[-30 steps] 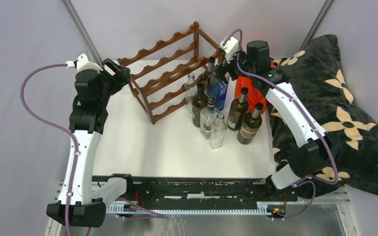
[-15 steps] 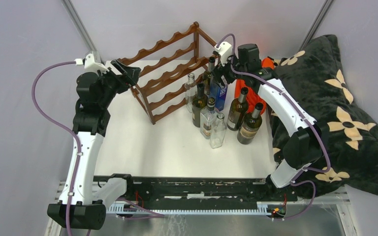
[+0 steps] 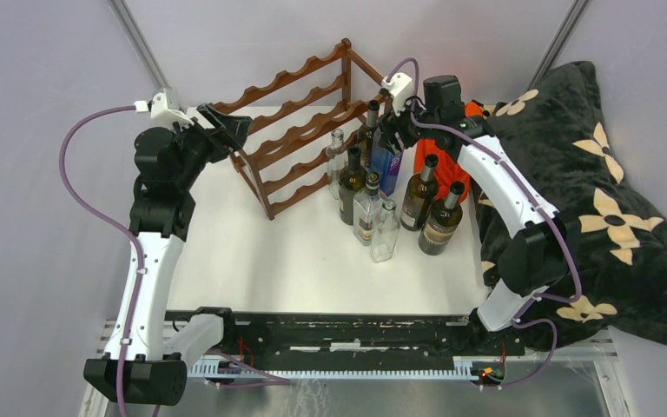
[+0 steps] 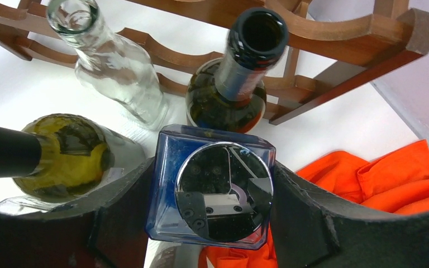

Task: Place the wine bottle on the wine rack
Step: Pick up the wine bottle from the center of the board, then place the wine bottle at the center of the board.

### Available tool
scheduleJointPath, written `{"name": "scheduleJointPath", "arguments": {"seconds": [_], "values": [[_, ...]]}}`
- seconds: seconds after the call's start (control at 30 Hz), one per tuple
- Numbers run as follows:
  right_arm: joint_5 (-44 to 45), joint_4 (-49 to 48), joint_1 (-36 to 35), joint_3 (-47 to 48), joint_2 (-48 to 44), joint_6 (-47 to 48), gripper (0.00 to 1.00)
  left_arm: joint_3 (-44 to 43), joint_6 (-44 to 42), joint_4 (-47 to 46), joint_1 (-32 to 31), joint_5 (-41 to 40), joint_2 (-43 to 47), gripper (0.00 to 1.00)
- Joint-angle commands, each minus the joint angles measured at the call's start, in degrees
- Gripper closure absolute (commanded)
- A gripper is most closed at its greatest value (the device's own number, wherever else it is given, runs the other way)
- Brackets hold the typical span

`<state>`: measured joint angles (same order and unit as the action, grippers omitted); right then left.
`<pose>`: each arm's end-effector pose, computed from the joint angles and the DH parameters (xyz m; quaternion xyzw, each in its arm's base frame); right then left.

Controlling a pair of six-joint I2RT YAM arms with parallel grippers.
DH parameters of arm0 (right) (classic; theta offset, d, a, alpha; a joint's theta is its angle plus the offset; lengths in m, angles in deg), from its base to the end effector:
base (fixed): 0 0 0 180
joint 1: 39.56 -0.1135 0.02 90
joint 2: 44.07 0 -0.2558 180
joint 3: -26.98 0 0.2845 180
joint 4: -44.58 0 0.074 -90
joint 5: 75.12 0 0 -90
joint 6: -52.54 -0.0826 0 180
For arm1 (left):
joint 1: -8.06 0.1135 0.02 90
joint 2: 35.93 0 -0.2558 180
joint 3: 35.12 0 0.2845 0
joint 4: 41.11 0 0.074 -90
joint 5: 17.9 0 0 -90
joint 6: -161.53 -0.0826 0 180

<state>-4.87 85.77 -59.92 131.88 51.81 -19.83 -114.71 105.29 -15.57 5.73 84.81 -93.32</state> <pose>0.4175 0.1847 0.3318 -0.3591 0.7884 0.1614 0.4726 0.2989 -0.0303 0.4275 -0.1227 0.7165 -0.2878 0.6235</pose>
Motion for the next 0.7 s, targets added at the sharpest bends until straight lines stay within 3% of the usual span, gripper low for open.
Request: {"name": "scheduleJointPath", "arguments": {"seconds": [0.0,0.27,0.67], "values": [[-1.2,-0.6,3.4,5.1,-0.1,1.0,0.82,-0.7,1.3,-3.6,0.2,2.1,0.1,0.16],[-0.9,-0.8,10.0,11.1,2.5,2.2,0.91,-1.6,2.1,-5.3,0.2,4.6,-1.3,0.16],[2.1,-13.6,14.3,25.1,17.6,-0.8,0.93,-2.2,2.5,-6.5,-0.2,6.7,-2.0,0.17]]}}
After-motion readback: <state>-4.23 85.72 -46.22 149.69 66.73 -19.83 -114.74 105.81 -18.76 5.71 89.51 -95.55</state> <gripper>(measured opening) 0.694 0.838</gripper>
